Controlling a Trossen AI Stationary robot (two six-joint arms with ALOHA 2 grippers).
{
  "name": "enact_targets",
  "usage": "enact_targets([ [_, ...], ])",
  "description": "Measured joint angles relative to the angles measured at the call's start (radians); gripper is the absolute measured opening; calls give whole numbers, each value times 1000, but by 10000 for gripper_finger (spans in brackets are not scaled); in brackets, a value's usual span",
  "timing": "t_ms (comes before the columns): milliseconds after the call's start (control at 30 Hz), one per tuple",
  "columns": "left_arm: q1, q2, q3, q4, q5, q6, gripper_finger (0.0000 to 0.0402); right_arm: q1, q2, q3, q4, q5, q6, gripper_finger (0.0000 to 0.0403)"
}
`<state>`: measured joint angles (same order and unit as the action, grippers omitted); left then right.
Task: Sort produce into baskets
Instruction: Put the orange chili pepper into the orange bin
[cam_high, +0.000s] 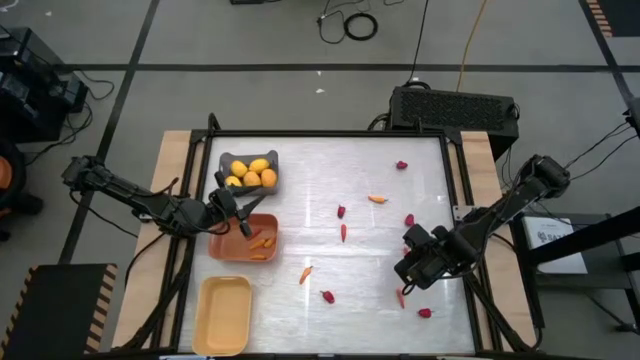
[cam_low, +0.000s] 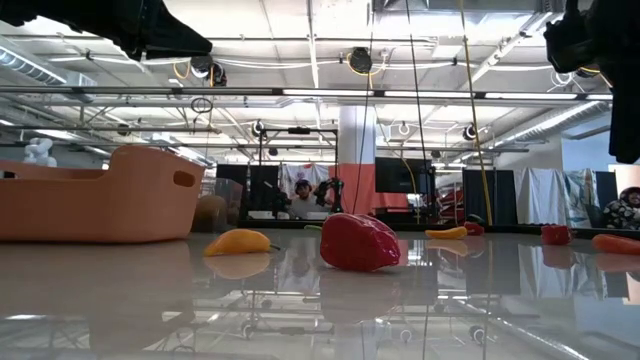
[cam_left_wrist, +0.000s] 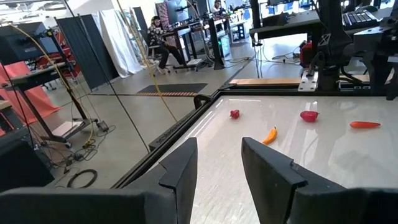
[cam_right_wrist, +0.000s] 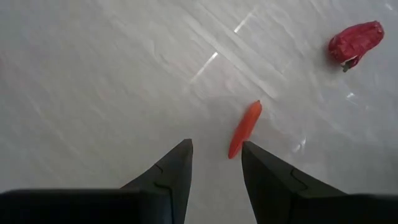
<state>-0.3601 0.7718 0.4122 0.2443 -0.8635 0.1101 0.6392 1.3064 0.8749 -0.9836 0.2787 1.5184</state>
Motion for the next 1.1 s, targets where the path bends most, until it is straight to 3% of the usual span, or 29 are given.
enact_targets([
  [333,0,0,0,0,0,0,134,16,21,0,13,47,32,130],
  [1100,0,0,0,0,0,0,134,24,169,0,59,30,-14,130],
])
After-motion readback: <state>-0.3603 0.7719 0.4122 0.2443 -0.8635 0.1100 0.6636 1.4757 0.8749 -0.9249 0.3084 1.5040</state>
